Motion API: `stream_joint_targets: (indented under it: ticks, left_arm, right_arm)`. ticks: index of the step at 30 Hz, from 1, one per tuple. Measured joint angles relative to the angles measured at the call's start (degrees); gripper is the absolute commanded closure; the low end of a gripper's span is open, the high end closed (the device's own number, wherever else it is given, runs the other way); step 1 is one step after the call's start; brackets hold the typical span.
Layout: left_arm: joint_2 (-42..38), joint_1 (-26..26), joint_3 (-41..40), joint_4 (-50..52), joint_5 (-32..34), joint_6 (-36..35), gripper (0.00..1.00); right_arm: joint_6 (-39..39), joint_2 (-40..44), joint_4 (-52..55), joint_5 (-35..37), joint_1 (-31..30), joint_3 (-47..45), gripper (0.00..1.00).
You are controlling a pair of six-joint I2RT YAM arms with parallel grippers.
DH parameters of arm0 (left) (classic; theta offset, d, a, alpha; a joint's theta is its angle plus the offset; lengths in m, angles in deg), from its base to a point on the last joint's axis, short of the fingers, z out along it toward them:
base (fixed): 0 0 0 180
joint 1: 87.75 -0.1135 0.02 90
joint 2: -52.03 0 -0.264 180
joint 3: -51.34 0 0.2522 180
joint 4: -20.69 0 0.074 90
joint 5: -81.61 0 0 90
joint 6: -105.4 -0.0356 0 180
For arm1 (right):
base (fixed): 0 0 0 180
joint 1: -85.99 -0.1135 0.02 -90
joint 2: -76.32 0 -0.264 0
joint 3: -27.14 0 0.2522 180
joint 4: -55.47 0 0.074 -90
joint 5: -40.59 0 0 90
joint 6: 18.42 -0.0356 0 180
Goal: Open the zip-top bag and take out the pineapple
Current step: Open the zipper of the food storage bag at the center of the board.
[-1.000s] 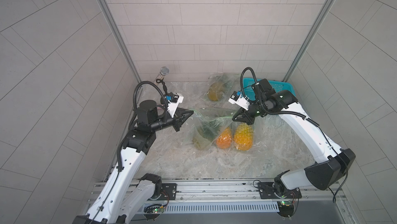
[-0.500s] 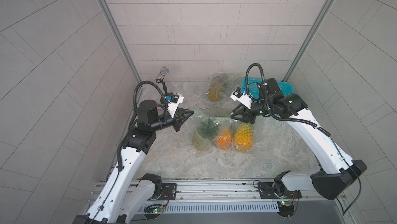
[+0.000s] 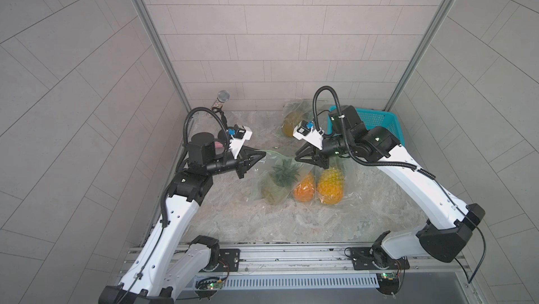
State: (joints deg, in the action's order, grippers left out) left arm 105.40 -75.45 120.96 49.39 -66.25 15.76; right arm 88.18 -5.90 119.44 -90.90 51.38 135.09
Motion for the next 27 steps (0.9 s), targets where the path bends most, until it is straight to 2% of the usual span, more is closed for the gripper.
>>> stream_joint_targets:
  ticks: [3,4,11,16,24,26,27]
  left_arm:
    - [0.5,0.0,0.7,0.9,0.0,-0.4,1.0]
    - [0.8,0.0,1.2,1.6,0.0,-0.6,1.0]
    - [3.3,0.0,6.0,8.3,0.0,-4.4,1.0]
    - [4.0,0.0,6.9,9.9,-1.0,-6.0,1.0]
    - [4.7,0.0,7.5,10.7,-2.7,-6.9,1.0]
    - [4.9,0.0,7.6,10.7,-3.0,-6.9,1.0]
    - [4.9,0.0,7.6,10.7,-3.2,-6.9,1.0]
  right_arm:
    - [0.6,-0.8,0.2,1.7,-0.2,0.0,0.48]
    - [0.8,-0.9,0.2,2.5,-0.2,0.0,0.45]
    - [3.5,-0.9,0.2,8.3,1.9,-0.2,0.35]
    - [5.2,-1.3,0.2,8.3,6.0,-0.7,0.34]
    - [10.6,-6.6,3.7,1.6,8.4,1.1,0.33]
    - [11.5,-8.4,4.9,0.1,8.4,2.0,0.36]
    - [12.0,-9.2,5.6,-0.7,8.4,2.3,0.43]
